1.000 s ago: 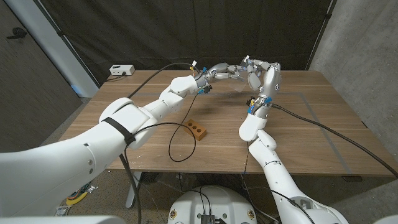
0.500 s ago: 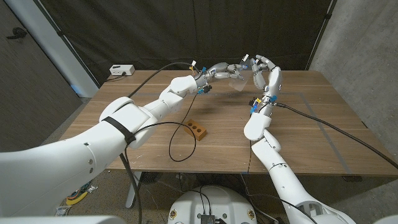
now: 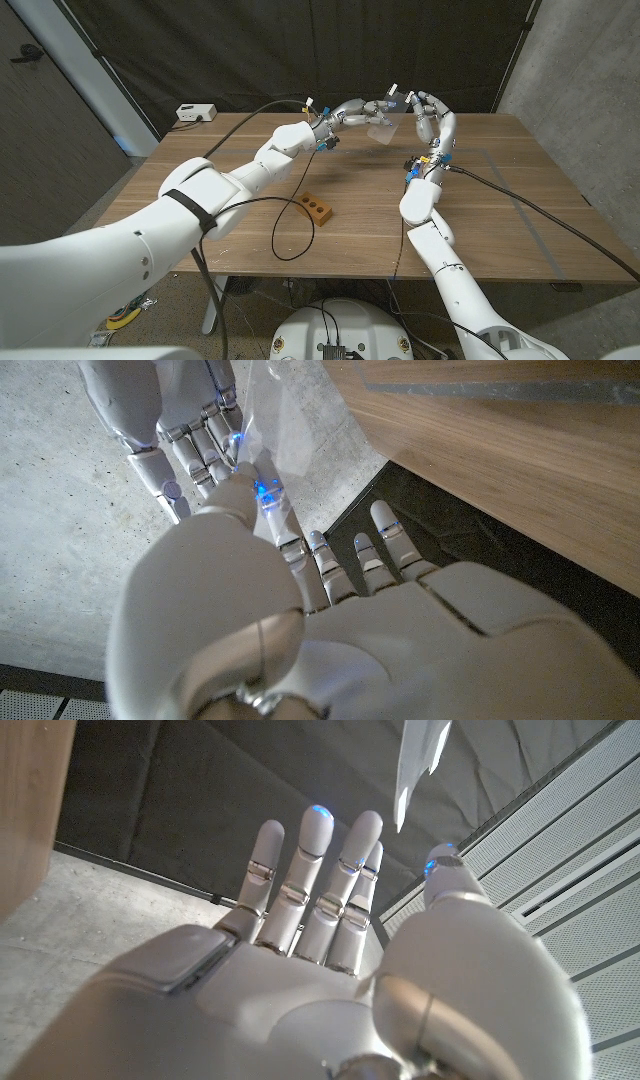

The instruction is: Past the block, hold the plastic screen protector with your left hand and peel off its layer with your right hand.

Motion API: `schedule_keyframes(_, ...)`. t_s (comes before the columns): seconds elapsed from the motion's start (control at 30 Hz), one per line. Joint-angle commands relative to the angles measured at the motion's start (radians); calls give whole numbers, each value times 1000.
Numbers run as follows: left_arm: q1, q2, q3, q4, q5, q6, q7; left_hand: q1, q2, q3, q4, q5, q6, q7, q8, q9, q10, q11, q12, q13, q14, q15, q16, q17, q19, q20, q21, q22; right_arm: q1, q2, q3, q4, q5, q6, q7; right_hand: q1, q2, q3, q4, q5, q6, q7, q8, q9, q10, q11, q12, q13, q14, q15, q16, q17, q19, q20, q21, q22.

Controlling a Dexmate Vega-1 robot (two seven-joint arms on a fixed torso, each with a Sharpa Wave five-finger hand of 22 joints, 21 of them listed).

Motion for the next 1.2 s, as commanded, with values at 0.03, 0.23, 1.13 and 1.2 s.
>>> schedule_keyframes(0.03,19,21,6,-51,12,-18,-9,1,-2,-7,-3,7,13,-8,-5,3,-4,-2,-3,4,-6,-34,-5,4,-2,-8,9,2,-10,33,38,-11,112,31,120,-2,3,-14,-9,4,36,-4,23,6,21,7,34,22,13,-109,28,11,4,-20,4,2)
schedule_keyframes(0.23,33,39,16,-100,27,2,0,3,-2,-10,-3,9,14,-4,-8,3,-8,-2,-4,5,-10,-35,-5,6,-3,-11,9,2,-18,55,60,-21,161,71,195,57,10,-15,-43,15,98,-7,41,11,66,-8,83,59,31,-110,86,69,29,-31,10,3)
schedule_keyframes(1.13,42,64,37,-164,55,47,18,13,8,-20,-4,14,14,17,-27,5,-11,0,-2,13,-17,-34,-3,14,-5,-15,12,3,-16,114,106,-5,89,125,205,174,14,-12,-56,38,221,-30,73,35,131,-35,165,120,62,-110,142,185,68,-49,16,7)
schedule_keyframes(1.2,42,65,38,-168,55,49,17,13,8,-21,-4,14,15,20,-28,5,-11,0,-2,14,-17,-32,-3,15,-5,-14,12,3,-17,113,106,-6,90,125,210,174,15,-12,-53,38,226,-27,74,35,133,-34,166,120,63,-110,142,189,69,-49,16,7)
